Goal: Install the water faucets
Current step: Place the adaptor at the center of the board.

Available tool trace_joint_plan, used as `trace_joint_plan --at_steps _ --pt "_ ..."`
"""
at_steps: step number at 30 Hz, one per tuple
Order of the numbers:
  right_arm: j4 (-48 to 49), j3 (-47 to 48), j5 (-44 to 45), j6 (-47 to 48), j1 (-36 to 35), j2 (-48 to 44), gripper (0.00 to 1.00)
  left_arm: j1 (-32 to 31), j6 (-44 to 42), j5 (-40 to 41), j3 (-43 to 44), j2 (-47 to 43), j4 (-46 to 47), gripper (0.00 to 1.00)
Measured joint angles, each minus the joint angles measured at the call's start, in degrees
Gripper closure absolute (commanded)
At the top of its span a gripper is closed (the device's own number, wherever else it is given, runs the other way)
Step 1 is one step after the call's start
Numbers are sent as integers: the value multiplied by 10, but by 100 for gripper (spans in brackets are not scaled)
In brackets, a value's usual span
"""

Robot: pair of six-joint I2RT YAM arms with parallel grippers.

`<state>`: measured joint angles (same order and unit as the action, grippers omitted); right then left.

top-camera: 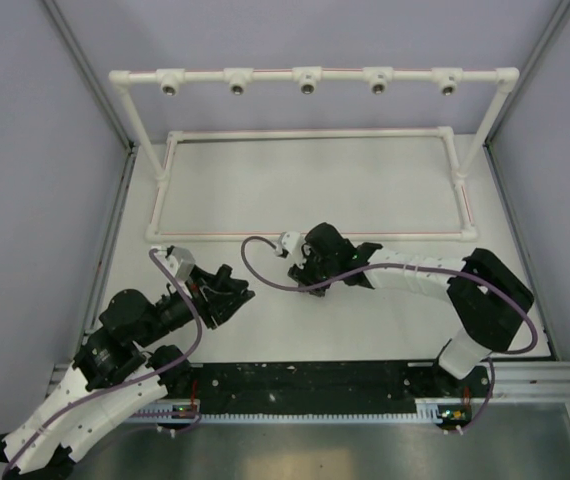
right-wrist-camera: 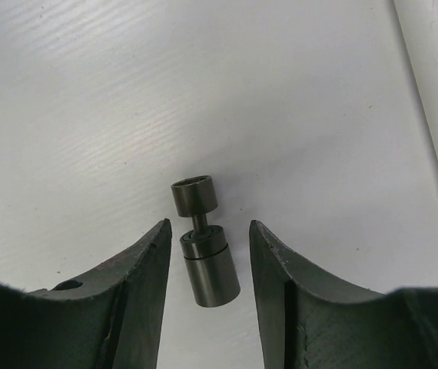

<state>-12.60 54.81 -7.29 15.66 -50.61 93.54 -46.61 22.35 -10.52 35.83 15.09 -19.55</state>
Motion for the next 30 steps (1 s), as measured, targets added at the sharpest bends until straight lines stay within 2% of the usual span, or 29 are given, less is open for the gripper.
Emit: trace_joint_plan --at_steps 7,13,17,23,25,30 --pt "42 -23 -25 -73 2 -23 53 0 0 -22 0 0 13 100" --pt "58 -31 15 -205 8 -62 47 0 0 -21 3 0 13 100" --pt "43 -28 42 -340 14 -103 49 0 1 -5 14 -4 10 100" --pt "17 -23 27 -572 19 -128 48 0 3 30 24 -21 1 100" --pt "21 -35 17 -679 19 -132 48 0 4 36 24 -22 -3 100" --pt "27 -102 17 -855 19 -153 47 0 9 42 24 -22 -8 100"
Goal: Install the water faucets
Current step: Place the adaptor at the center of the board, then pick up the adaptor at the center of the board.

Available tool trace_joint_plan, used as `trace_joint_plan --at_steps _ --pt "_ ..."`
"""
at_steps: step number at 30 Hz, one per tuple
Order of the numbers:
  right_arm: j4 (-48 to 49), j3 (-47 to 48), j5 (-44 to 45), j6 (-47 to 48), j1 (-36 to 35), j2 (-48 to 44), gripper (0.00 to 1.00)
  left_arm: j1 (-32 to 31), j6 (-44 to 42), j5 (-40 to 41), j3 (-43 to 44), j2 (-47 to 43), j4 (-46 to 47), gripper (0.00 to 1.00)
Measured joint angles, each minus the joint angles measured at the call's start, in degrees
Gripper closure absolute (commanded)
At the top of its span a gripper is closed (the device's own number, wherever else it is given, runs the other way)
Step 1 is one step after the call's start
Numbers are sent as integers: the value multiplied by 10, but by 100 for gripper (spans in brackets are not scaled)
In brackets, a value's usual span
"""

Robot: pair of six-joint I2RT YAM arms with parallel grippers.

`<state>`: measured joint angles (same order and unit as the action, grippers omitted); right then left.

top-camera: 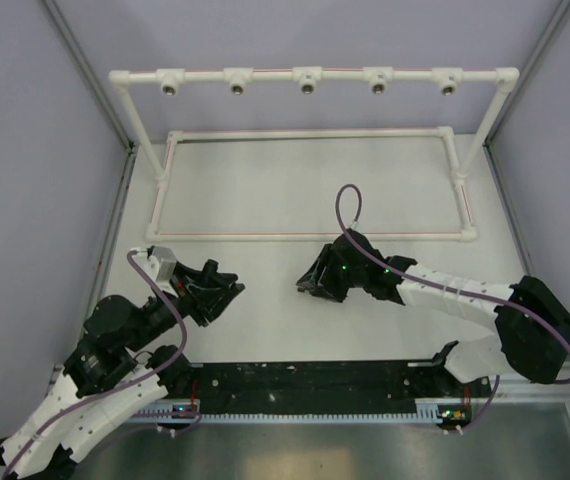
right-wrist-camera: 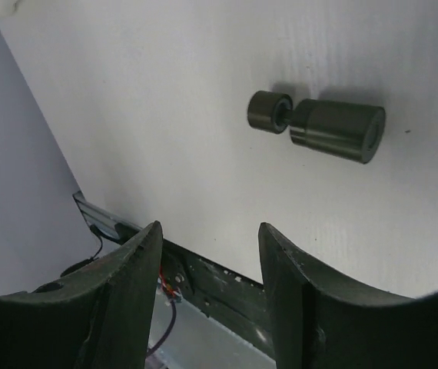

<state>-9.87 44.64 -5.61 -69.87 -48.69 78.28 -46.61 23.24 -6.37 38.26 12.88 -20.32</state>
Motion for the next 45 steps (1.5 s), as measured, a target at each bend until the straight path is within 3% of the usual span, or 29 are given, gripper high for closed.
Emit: trace_joint_plan --at_steps 5,19,45 --pt "-5 -43 27 -88 0 -18 47 0 6 0 0 0 0 100" --pt "9 -64 39 -132 1 -15 46 0 9 0 0 0 0 100" --pt "49 -33 50 -126 51 114 44 0 5 9 0 0 -8 100"
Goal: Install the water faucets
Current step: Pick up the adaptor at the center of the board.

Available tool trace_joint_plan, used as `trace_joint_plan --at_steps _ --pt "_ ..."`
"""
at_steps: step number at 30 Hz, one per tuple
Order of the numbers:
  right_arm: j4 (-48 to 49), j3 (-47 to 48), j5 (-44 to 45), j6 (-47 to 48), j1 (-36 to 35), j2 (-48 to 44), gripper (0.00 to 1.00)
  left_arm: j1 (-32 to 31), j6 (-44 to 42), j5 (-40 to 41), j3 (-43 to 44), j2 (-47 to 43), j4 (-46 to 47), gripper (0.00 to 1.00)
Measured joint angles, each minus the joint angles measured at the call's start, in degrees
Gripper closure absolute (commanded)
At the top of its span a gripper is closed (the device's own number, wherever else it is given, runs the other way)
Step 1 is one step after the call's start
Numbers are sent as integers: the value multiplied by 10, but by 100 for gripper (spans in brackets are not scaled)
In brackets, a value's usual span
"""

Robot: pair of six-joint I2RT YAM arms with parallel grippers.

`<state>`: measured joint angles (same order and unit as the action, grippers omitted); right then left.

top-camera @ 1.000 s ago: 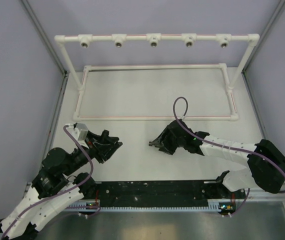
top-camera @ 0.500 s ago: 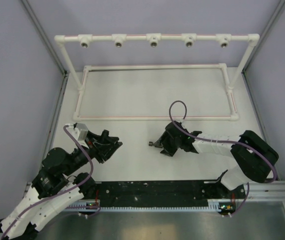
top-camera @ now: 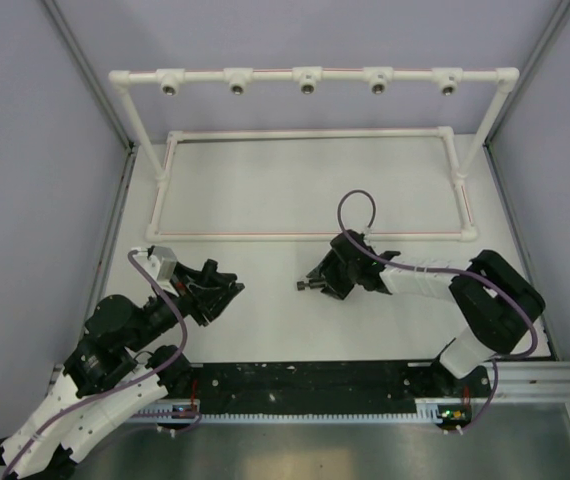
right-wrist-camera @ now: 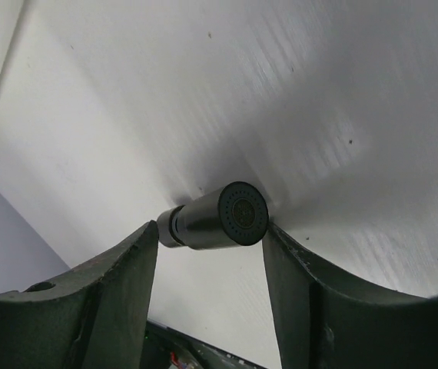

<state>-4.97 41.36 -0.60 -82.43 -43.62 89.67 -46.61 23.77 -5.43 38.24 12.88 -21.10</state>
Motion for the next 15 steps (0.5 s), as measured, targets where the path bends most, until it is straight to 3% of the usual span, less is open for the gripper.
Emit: trace_joint_plan --at_steps 15 --pt "-115 200 37 189 23 131 45 0 -12 4 0 -1 -12 100"
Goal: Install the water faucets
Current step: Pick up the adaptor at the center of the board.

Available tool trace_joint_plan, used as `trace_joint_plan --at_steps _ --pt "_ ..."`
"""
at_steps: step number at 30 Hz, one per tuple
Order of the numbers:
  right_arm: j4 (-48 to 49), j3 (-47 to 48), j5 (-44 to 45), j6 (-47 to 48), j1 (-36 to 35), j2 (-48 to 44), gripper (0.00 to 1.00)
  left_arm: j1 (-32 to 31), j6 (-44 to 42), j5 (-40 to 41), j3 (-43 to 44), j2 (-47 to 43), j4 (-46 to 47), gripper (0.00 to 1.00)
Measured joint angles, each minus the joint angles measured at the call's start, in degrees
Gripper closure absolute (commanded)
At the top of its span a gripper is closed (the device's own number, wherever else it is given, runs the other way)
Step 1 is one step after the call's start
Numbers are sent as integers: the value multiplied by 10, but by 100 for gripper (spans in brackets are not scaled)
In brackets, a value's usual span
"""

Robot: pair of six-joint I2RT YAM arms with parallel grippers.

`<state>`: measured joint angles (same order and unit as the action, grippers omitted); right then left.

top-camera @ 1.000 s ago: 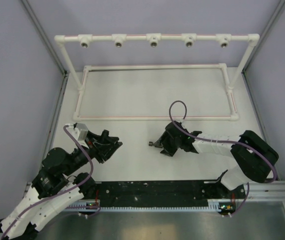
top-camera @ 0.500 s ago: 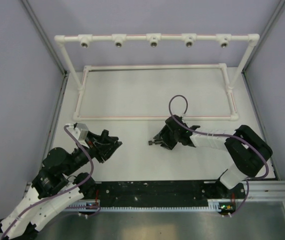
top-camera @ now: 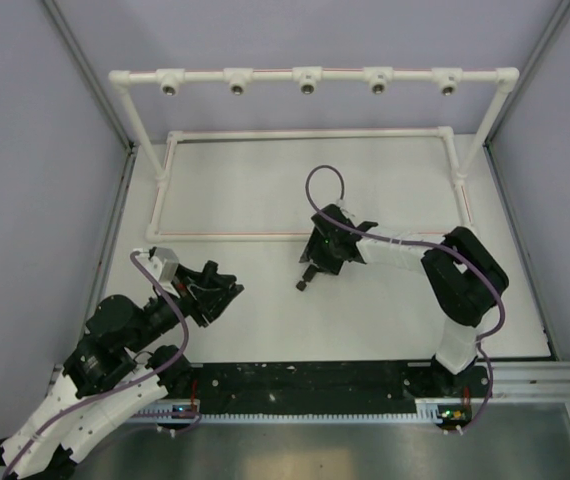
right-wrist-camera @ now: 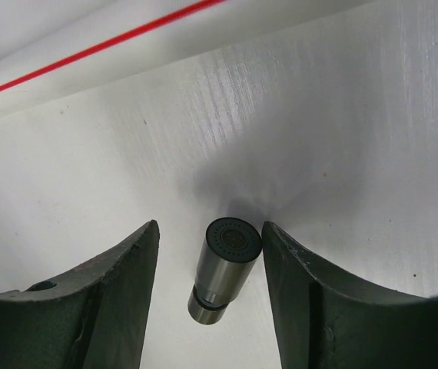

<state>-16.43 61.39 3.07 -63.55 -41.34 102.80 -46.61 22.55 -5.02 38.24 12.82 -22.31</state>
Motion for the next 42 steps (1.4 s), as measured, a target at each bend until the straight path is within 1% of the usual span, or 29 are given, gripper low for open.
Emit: trace_joint_plan --at_steps 8,12,20,29,42 --pt "-9 11 -14 64 0 6 46 0 0 0 0 -7 -10 100" --pt "-17 13 -8 80 -6 5 46 0 0 0 0 -7 -10 100" --pt "-37 9 42 60 -43 -3 46 0 -1 2 0 -7 -14 100" --pt "-45 9 87 34 -68 -4 46 0 -1 2 0 -12 -17 100" --pt "-71 32 113 53 -97 10 48 0 1 0 -2 -14 -16 100"
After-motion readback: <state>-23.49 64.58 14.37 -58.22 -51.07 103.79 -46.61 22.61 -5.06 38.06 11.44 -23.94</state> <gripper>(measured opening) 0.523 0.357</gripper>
